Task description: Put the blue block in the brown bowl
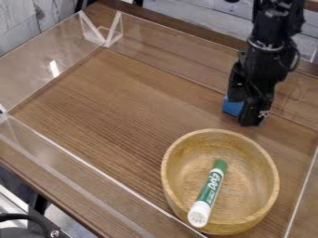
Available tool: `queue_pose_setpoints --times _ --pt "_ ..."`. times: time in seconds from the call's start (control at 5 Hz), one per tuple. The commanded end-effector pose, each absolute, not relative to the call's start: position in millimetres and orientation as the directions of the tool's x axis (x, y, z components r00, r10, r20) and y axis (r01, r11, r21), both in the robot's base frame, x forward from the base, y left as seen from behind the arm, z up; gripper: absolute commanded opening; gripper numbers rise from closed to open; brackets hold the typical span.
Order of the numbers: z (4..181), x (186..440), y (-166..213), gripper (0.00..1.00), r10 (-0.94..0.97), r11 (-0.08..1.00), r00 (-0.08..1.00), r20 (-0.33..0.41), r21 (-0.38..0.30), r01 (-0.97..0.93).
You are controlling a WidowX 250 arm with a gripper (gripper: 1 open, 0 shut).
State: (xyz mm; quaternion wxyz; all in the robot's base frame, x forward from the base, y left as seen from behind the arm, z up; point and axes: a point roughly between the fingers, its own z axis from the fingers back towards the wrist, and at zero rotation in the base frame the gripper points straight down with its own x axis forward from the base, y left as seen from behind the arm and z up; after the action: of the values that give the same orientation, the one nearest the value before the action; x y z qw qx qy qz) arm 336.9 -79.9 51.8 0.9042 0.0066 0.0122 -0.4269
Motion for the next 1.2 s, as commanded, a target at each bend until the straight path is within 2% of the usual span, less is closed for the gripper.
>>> queue_pose_setpoints --times 0.0,1.0 --pt "59.8 344 -84 1.00 -0.777 0.629 0.629 0.028 0.034 0.777" --pt "29.1 349 -86 1.00 -0.781 0.623 0.619 0.078 0.033 0.782"
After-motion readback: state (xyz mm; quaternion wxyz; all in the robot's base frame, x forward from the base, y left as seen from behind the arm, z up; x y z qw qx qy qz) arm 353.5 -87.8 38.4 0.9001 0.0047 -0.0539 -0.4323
